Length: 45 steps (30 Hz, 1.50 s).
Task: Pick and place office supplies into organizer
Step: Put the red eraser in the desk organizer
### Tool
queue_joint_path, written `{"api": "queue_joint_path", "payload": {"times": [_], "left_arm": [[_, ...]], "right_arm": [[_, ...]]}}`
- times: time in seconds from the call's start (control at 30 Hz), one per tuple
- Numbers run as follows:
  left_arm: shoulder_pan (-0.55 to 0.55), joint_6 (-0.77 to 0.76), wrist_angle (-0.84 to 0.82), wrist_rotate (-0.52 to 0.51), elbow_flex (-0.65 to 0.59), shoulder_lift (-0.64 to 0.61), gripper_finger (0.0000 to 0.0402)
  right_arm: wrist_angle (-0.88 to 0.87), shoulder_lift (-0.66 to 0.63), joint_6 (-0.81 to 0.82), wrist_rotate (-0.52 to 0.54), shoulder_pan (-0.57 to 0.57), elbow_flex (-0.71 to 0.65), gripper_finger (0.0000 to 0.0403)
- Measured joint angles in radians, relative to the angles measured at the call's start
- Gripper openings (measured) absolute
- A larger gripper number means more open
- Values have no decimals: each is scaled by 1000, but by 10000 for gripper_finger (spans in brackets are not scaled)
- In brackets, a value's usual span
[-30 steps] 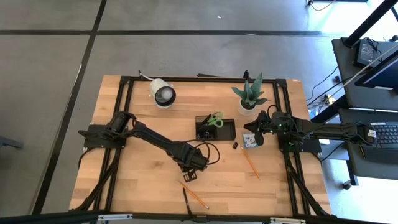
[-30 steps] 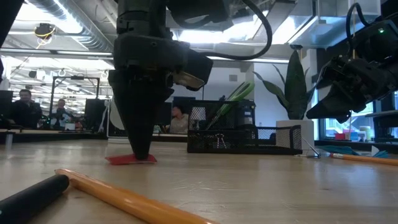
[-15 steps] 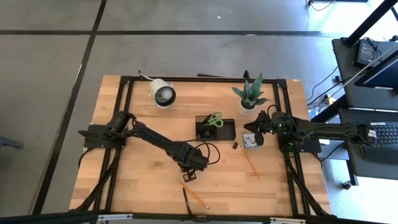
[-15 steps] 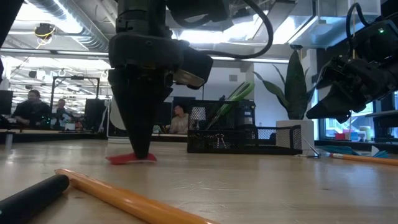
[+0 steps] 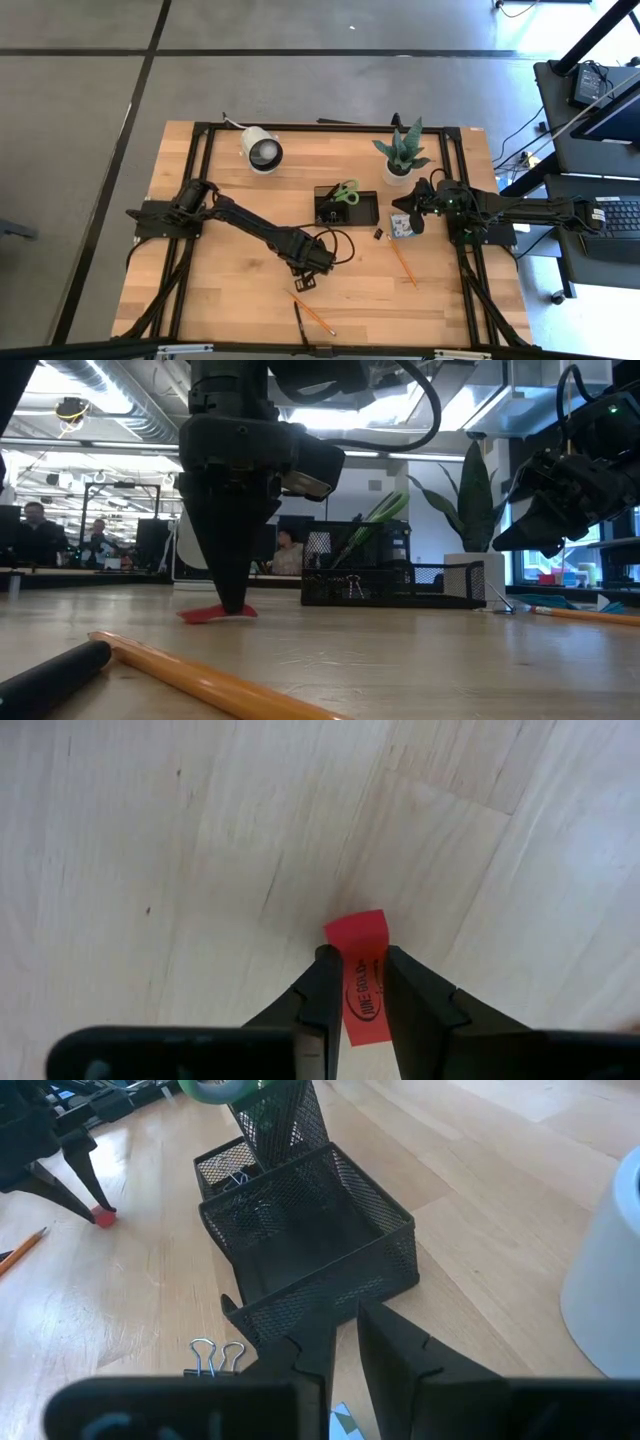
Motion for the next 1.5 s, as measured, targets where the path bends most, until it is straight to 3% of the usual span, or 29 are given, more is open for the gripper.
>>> {"api": "queue_joint_path", "payload": {"times": [0.57, 0.9, 1.1, 1.37, 1.5], "left_arm": [[10, 42, -3, 0, 14, -1, 59], [30, 148, -7, -13, 81, -2, 59], [72, 248, -22, -86, 143, -2, 59], [131, 356, -21, -349, 177, -2, 59], [154, 359, -20, -402, 177, -2, 59]], "right_arm": [[0, 0, 2, 0, 0, 0, 51], [0, 0, 2, 0, 0, 0, 51], [0, 0, 2, 0, 0, 0, 51], [0, 0, 2, 0, 0, 0, 51], [0, 0, 0, 0, 0, 0, 51]]}}
